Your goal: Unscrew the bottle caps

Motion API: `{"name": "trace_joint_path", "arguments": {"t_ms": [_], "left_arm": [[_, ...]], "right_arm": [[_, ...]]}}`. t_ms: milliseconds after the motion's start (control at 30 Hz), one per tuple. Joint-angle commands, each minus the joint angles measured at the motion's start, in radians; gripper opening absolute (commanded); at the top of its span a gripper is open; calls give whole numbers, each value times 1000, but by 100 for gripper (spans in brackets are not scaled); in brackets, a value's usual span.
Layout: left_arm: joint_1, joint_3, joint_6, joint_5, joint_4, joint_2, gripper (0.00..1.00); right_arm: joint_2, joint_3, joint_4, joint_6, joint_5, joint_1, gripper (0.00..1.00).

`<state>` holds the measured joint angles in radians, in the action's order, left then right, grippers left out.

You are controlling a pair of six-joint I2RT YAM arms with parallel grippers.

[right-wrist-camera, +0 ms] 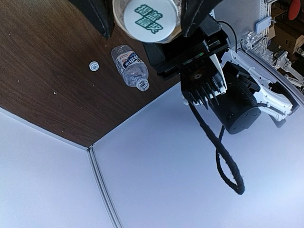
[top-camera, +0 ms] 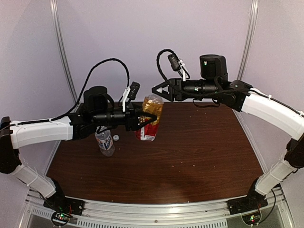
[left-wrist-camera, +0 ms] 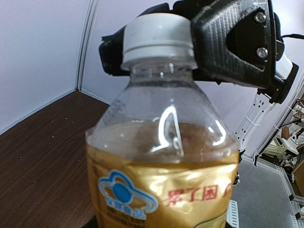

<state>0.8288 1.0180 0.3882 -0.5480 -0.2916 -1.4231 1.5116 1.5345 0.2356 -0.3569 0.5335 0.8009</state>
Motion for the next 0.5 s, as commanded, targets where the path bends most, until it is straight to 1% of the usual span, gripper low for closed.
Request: {"name": "trace_joint_path", "arguments": {"t_ms": [0,167,333,467], "left_arm": [[6,-9,-9,-17,-49,-2,36],[6,-10,-12,-17,-43,-2,35],[6,-12,-14,-17,-37,-1,35],[5,-13,-16,-15,-34,0,35]], "right_arm": [[1,32,-46,-11,20,6,50],[2,33,-50,-11,22,6,51],[5,33,-53,-11,27,6,46],[7,37,-55,-12,29,6,40]]}}
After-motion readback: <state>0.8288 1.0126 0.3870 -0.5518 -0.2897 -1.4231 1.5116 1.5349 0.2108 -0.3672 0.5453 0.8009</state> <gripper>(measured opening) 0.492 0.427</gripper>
